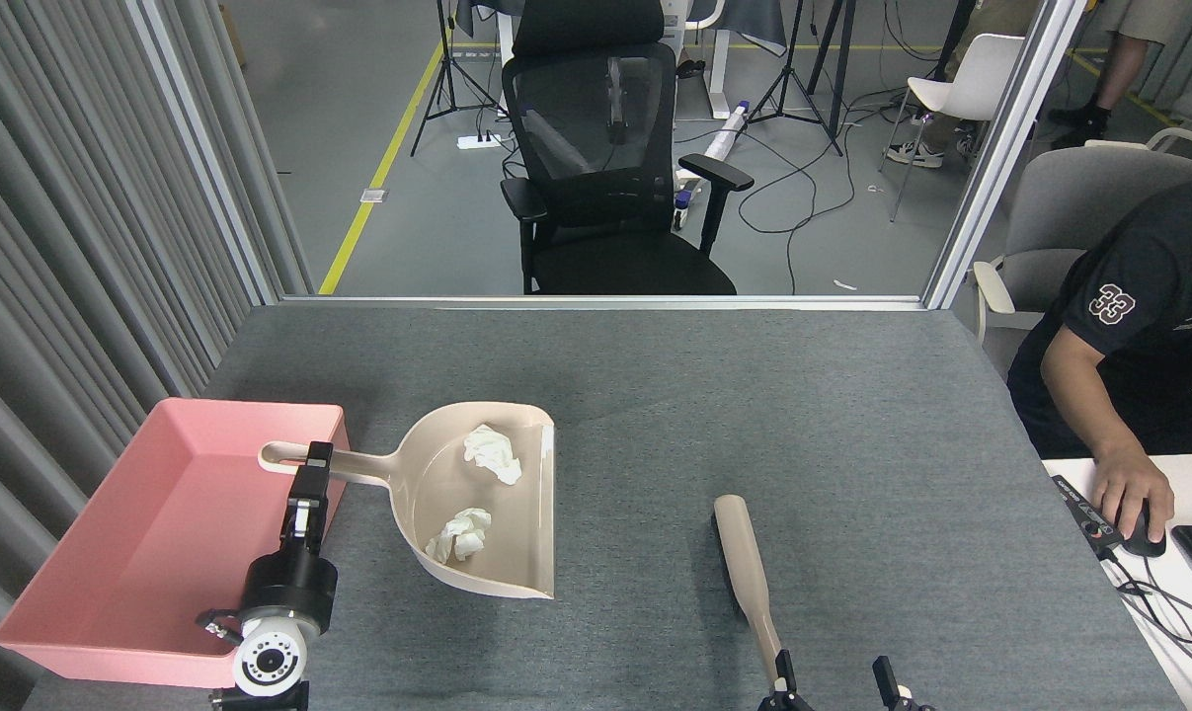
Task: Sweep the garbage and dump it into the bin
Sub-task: 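Tilt the dustpan over the pink bin with the left gripper to dump, then lower the empty dustpan back onto the table with the left gripper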
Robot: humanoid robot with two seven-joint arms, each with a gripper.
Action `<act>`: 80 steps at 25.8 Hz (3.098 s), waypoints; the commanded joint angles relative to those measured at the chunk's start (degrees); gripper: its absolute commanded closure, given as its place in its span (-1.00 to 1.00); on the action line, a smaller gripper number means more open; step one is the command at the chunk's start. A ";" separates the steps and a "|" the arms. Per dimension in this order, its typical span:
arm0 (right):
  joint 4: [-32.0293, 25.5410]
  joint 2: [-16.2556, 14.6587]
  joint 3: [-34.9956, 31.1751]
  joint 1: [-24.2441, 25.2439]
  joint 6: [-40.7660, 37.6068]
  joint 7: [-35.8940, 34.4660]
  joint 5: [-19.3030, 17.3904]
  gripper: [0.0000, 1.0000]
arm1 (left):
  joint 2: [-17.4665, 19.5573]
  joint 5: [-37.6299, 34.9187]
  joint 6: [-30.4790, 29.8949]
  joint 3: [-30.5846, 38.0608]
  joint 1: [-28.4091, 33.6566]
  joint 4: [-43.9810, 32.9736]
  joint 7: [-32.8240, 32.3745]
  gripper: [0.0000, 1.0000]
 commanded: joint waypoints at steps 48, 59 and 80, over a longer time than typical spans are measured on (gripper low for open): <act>-0.94 0.21 0.32 -4.25 -0.95 0.29 -0.08 -0.96 | 37.86 9.31 -4.73 11.03 -11.78 21.65 -4.51 0.57; -0.94 0.21 0.15 -3.90 -0.86 0.29 -0.08 -0.96 | 21.25 22.24 9.51 1.54 -9.06 3.19 -4.07 0.56; -0.94 0.21 0.15 -3.46 -0.86 0.29 -0.08 -0.96 | -1.25 3.08 -4.02 -1.54 -6.33 18.04 3.58 0.54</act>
